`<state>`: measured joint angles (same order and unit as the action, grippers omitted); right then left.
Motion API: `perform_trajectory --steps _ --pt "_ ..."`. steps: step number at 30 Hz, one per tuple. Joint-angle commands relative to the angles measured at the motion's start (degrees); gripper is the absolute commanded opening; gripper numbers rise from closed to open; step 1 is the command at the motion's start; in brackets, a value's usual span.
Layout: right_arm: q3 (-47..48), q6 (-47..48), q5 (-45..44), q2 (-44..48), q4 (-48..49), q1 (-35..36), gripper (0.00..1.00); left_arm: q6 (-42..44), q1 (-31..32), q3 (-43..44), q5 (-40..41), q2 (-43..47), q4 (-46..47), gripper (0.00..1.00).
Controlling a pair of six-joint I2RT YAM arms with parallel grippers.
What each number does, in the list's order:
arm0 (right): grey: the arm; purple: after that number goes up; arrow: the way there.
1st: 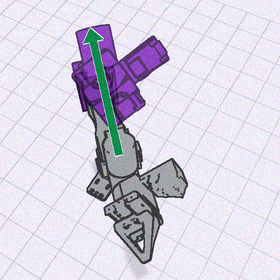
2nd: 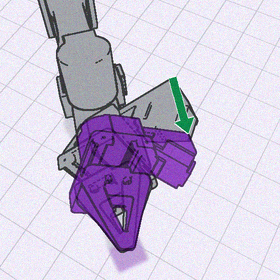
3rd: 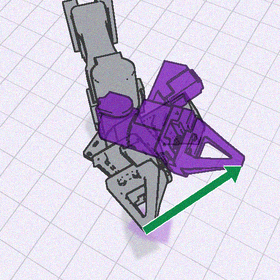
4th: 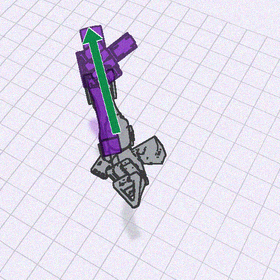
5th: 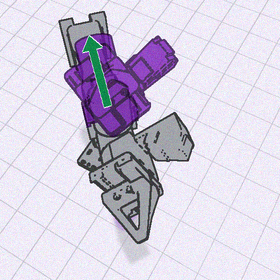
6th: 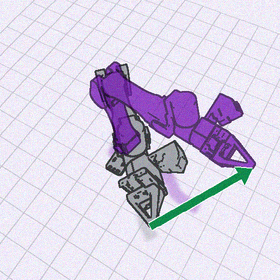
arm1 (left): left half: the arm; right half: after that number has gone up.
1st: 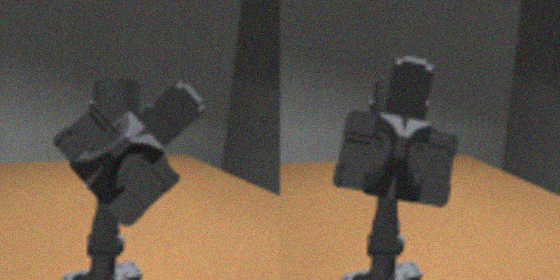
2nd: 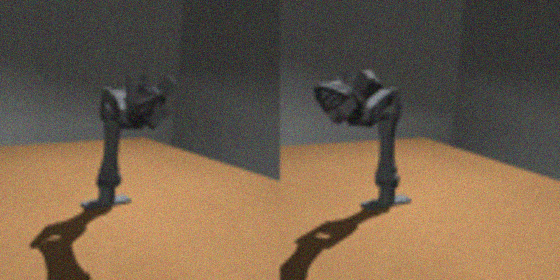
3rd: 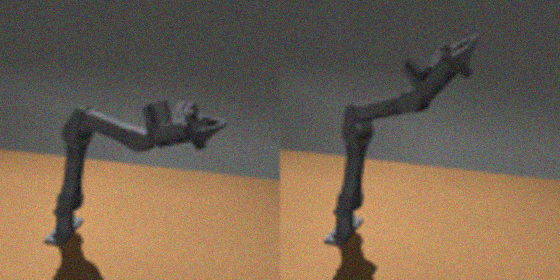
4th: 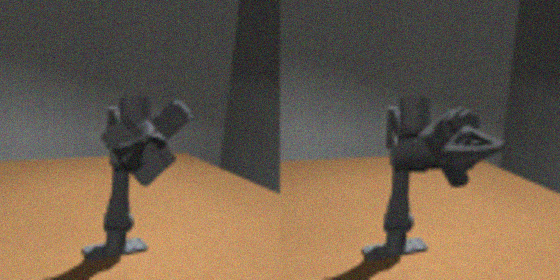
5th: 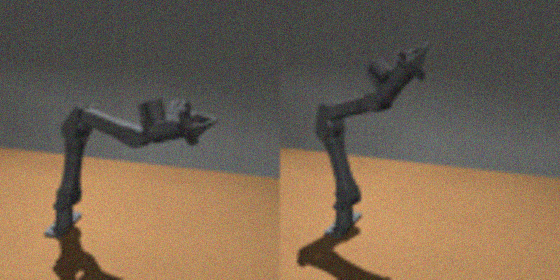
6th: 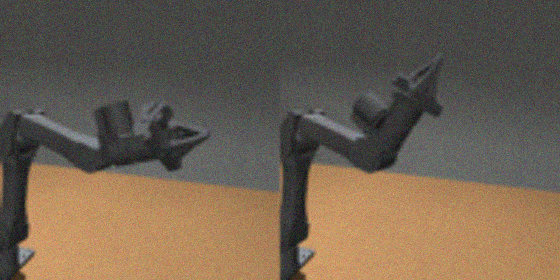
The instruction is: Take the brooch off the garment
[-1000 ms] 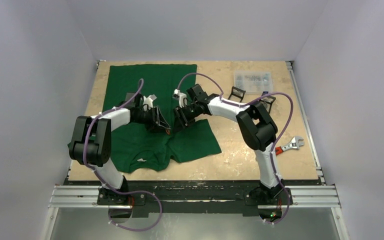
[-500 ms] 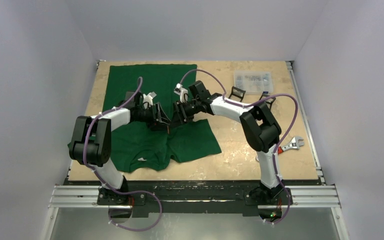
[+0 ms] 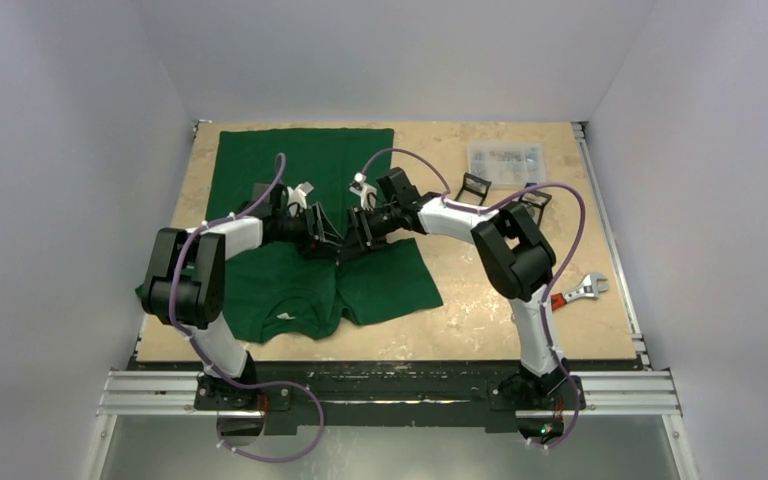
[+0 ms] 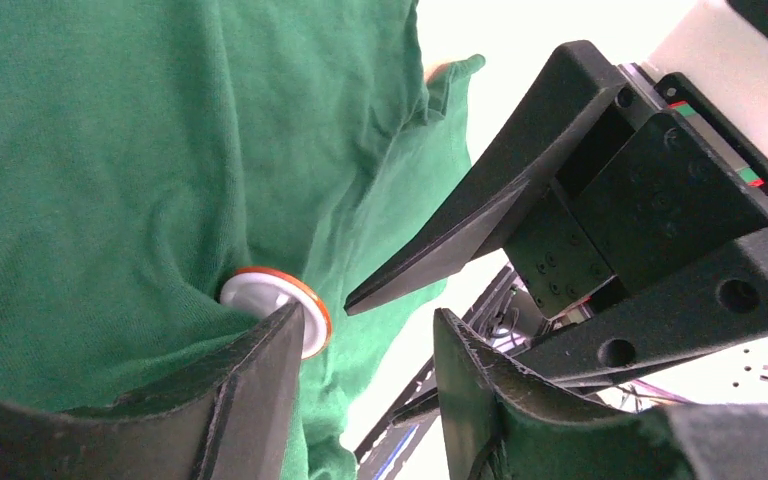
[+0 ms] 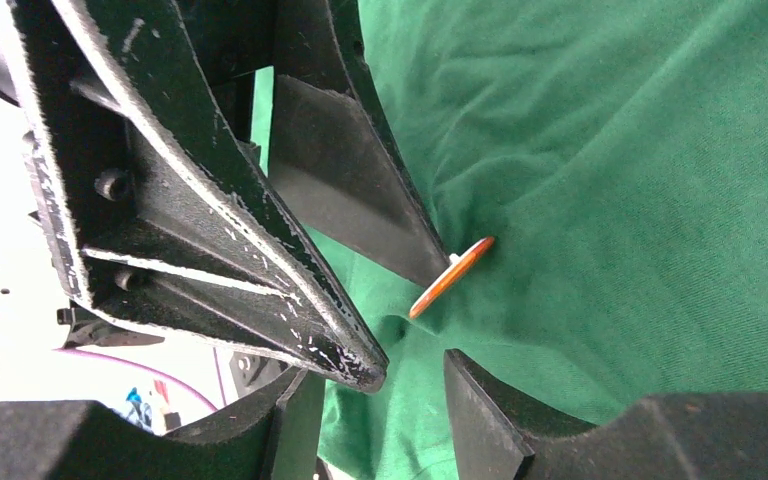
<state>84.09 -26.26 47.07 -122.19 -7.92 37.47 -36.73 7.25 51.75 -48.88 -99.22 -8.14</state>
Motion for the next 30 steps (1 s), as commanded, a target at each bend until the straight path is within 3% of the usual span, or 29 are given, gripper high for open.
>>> perform_trajectory --steps 1,14,22,30 --pt "-0.2 -2.0 0.5 -1.3 2.8 0.2 0.49 -0.9 0.6 0.1 -2.0 0.1 2.3 0.49" --pt "1.5 -3.1 -0.6 -4.6 3.7 0.1 0.45 -0.9 1.8 0.1 -2.4 0.0 2.2 0.49" --pt "0.6 -1.9 -1.7 -5.3 3.2 0.1 0.35 -0.9 2.2 0.4 -2.5 1.1 1.6 0.48" --pt "0.4 -0.8 -3.0 -6.5 2.1 0.0 0.33 -0.4 2.1 0.0 -3.0 2.8 1.1 0.42"
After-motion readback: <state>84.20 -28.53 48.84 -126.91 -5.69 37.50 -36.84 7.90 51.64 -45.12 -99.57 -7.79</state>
